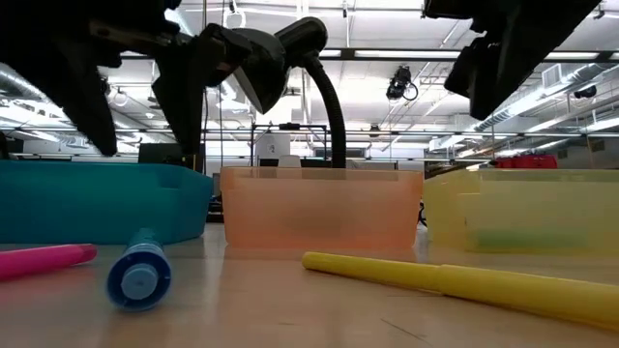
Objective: Pick & Place Markers
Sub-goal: Put the blue highlighter pen into the yellow bin
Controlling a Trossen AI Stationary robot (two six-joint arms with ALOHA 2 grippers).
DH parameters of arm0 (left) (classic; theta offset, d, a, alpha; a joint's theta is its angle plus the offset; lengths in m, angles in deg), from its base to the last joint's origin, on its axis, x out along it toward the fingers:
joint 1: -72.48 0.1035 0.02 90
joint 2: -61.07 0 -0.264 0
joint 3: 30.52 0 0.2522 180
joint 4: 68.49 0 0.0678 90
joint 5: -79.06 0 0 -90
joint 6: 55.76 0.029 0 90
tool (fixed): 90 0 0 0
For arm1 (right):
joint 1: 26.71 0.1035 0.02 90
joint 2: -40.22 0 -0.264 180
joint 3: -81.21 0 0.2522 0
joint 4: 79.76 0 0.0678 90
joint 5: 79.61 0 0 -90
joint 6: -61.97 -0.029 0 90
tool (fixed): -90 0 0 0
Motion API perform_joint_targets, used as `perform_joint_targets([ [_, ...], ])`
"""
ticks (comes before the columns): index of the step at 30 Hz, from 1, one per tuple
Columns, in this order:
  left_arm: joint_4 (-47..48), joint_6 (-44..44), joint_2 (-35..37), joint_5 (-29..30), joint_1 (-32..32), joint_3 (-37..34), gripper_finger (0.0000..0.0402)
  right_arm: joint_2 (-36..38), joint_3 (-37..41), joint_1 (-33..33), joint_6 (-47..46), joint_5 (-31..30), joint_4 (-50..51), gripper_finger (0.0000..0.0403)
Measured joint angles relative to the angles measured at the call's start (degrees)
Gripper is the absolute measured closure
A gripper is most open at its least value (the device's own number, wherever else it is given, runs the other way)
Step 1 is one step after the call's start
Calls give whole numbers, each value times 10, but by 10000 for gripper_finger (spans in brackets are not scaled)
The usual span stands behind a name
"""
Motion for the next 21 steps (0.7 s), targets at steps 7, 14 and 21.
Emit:
perform_joint_targets([
  [7,-1,30,-38,-13,-9,22,168,0,0,13,-39,52,-10,223],
  [14,8,35,-48,-29,-8,31,168,0,0,38,-40,55,-18,223],
  [21,23,44,-60,-44,5,29,168,0,0,53,-39,54,-32,223],
])
